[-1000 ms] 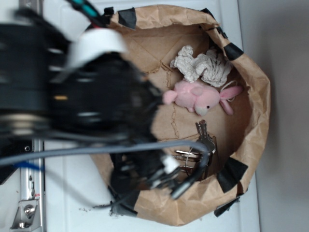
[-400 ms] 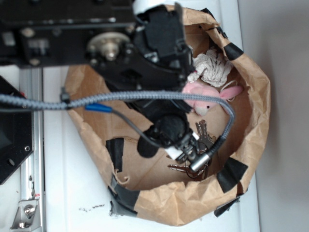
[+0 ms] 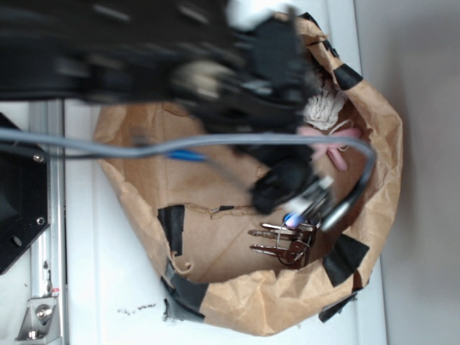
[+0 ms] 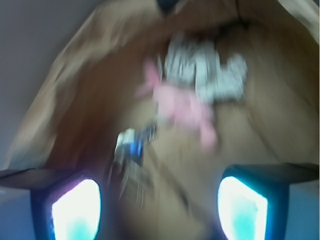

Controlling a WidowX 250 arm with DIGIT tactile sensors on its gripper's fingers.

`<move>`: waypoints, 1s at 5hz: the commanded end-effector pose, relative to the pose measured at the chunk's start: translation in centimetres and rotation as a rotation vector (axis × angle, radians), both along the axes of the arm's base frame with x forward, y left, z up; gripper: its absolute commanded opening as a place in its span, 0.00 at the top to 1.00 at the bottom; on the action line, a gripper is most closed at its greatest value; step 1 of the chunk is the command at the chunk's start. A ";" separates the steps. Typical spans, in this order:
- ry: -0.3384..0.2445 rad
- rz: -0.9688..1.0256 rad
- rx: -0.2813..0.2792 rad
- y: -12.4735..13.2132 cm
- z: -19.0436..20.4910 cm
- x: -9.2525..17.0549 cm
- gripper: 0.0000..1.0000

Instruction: Grab the silver keys.

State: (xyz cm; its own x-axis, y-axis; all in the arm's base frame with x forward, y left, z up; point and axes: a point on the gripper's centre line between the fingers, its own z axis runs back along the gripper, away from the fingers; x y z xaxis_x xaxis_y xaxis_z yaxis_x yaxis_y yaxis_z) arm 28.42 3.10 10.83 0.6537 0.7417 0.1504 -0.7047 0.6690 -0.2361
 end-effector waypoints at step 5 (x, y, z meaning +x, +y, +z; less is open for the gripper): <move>-0.197 -0.106 -0.173 -4.0 -3.8 1.6 0.00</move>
